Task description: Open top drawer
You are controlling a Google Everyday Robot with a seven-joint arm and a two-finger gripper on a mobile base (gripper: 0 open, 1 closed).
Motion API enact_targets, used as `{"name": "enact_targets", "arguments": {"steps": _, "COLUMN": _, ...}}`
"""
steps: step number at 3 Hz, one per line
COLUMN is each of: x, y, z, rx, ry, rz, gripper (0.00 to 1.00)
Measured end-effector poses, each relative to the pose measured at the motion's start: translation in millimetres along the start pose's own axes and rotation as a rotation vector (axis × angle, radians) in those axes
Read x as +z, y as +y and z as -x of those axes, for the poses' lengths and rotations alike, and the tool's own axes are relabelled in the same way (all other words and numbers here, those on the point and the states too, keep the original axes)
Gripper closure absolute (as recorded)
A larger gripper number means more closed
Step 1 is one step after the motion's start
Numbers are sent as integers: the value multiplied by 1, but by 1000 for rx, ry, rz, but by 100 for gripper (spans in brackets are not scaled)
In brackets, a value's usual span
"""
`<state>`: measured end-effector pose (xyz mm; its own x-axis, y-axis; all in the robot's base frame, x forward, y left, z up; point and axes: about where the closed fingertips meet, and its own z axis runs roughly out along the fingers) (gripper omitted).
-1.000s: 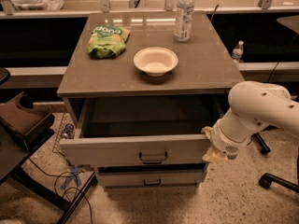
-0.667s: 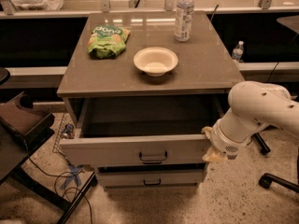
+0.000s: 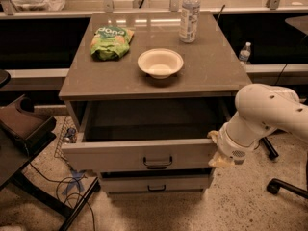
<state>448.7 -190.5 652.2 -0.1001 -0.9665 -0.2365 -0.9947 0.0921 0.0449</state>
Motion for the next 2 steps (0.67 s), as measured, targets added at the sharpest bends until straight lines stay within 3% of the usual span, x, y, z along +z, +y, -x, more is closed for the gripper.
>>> {"name": "enact_targets", "arguments": {"steps": 2, "x": 0, "y": 0, "z": 0, "rx": 0, "ry": 0, "rz": 0, "gripper": 36}}
